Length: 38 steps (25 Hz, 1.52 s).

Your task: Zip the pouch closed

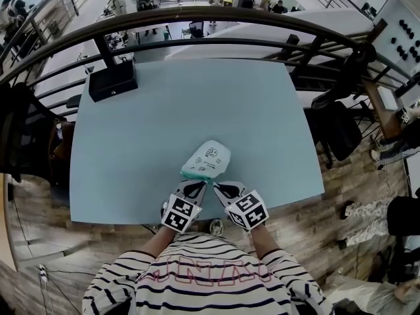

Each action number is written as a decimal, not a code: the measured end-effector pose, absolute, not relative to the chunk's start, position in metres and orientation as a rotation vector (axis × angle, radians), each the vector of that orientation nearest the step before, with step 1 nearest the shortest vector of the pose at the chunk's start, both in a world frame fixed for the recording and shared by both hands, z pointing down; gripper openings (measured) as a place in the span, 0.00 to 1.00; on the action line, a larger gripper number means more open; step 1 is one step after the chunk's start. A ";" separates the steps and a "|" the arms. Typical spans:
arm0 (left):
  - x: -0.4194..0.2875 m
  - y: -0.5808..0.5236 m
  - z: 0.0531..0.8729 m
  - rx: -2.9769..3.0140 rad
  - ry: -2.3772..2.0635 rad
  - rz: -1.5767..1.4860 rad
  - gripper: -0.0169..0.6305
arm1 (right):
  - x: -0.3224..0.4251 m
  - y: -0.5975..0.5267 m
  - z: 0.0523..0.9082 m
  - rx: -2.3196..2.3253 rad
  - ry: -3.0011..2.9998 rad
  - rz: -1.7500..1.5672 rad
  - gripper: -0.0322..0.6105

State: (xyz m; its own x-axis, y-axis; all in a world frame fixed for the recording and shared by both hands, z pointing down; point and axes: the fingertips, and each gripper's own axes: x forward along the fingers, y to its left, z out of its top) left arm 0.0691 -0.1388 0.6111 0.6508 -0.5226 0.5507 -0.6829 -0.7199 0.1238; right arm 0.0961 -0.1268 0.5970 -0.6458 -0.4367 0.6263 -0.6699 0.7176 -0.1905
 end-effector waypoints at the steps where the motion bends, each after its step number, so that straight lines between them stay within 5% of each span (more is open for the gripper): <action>1: 0.067 -0.139 0.613 2.531 -0.967 0.697 0.07 | 0.098 -0.128 0.598 0.840 -2.364 0.563 0.11; 38: -0.026 -0.209 0.661 2.294 -1.252 0.860 0.07 | 0.104 -0.130 0.619 0.902 -2.326 0.670 0.11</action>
